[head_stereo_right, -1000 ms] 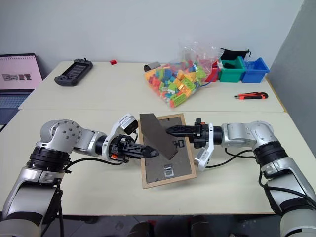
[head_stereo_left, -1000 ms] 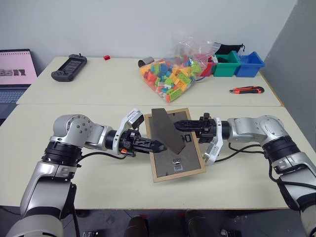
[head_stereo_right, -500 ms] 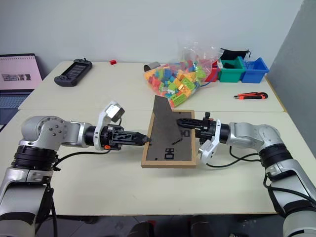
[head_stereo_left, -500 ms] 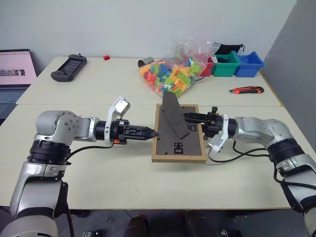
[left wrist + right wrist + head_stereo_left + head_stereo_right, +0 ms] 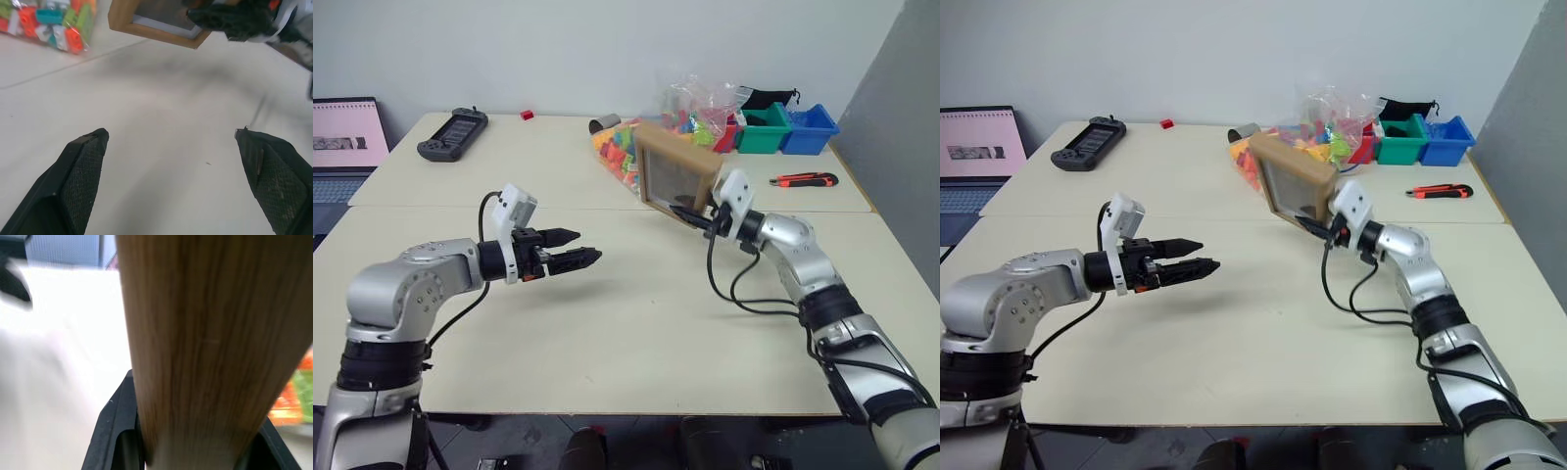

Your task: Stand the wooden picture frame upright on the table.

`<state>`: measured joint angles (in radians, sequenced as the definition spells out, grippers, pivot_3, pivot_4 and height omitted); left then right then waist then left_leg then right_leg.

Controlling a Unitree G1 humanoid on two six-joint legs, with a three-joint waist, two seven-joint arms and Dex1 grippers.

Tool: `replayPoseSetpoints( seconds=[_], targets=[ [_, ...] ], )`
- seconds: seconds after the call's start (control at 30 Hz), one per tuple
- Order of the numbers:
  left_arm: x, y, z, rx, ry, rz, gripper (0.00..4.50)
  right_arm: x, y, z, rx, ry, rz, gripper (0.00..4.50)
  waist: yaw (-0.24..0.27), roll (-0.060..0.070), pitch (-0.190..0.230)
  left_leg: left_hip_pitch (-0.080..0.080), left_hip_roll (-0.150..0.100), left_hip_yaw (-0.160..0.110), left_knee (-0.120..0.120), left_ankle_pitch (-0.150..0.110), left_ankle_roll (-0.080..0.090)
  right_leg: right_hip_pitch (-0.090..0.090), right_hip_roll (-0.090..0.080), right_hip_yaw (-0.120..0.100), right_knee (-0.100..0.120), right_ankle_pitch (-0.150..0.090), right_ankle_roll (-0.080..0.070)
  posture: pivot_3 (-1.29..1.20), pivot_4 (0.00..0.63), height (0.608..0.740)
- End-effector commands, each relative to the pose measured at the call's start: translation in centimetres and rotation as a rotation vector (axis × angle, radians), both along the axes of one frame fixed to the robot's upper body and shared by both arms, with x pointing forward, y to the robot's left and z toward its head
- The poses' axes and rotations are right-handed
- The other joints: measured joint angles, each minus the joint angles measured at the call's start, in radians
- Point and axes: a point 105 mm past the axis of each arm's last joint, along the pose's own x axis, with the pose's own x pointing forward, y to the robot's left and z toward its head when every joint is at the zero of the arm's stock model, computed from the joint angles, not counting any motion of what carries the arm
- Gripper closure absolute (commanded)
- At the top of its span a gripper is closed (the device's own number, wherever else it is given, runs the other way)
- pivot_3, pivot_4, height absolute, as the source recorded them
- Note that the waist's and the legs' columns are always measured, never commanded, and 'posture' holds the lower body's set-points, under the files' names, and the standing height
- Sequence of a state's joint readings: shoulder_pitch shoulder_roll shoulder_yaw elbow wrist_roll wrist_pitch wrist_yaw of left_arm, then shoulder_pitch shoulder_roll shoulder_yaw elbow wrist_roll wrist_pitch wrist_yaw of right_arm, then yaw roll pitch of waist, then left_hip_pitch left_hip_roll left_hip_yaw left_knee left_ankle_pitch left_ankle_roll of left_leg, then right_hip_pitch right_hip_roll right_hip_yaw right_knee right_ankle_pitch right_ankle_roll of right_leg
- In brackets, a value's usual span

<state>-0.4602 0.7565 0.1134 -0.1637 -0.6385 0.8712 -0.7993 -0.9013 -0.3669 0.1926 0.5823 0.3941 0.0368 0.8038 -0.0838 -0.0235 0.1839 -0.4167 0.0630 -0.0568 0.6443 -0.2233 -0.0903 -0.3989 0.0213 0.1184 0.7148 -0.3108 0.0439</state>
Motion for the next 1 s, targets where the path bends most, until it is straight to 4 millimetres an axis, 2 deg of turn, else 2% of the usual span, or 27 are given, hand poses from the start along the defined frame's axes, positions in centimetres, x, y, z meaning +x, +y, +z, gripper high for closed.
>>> replayPoseSetpoints(
  seconds=[0.03,0.17,0.37,0.57,0.77,1.0],
  targets=[
    [1.2,0.3,0.8,0.028,-0.167,0.094,0.07,0.3,1.3,2.1,0.113,0.045,0.025,3.06,0.001,0.000,0.000,-0.001,0.000,0.000,0.000,0.000,0.000,0.000,0.000,-0.001,-0.001,0.000,0.000,0.00,0.150,0.740],
    [1.7,0.0,1.3,0.046,-0.258,0.121,0.07,0.2,2.6,1.0,0.129,0.114,0.063,3.06,0.001,0.000,0.000,-0.002,0.000,0.000,0.000,0.000,0.000,-0.001,0.000,-0.001,-0.001,0.000,0.000,0.00,0.150,0.740],
    [0.8,-0.8,0.4,0.092,-0.265,0.052,0.07,-0.7,4.3,-2.0,0.083,0.229,0.165,3.06,0.000,0.000,0.000,-0.002,0.000,0.000,-0.001,0.000,0.000,-0.002,0.000,0.000,-0.001,0.000,0.000,0.00,0.150,0.740],
    [-0.3,-1.3,0.0,0.106,-0.260,-0.012,0.07,-1.2,4.6,-3.4,0.052,0.284,0.240,3.06,-0.002,0.000,0.000,-0.002,0.000,0.001,-0.001,0.000,0.000,-0.002,0.000,0.000,-0.001,0.000,0.000,0.00,0.150,0.740],
    [-0.3,-1.4,-0.8,0.133,-0.262,-0.012,0.07,-1.6,5.0,-6.1,-0.030,0.346,0.277,3.06,-0.002,0.000,0.000,-0.002,0.000,0.001,-0.001,0.000,0.000,-0.002,0.000,0.000,-0.001,0.000,0.000,0.00,0.150,0.740],
    [-0.3,-1.4,-1.1,0.131,-0.257,-0.009,0.07,-1.1,4.4,-6.3,-0.001,0.394,0.246,3.06,-0.004,0.000,0.000,-0.001,0.000,0.001,-0.001,0.000,0.000,-0.002,0.001,0.000,-0.001,0.000,0.000,0.00,0.150,0.740]
  ],
)
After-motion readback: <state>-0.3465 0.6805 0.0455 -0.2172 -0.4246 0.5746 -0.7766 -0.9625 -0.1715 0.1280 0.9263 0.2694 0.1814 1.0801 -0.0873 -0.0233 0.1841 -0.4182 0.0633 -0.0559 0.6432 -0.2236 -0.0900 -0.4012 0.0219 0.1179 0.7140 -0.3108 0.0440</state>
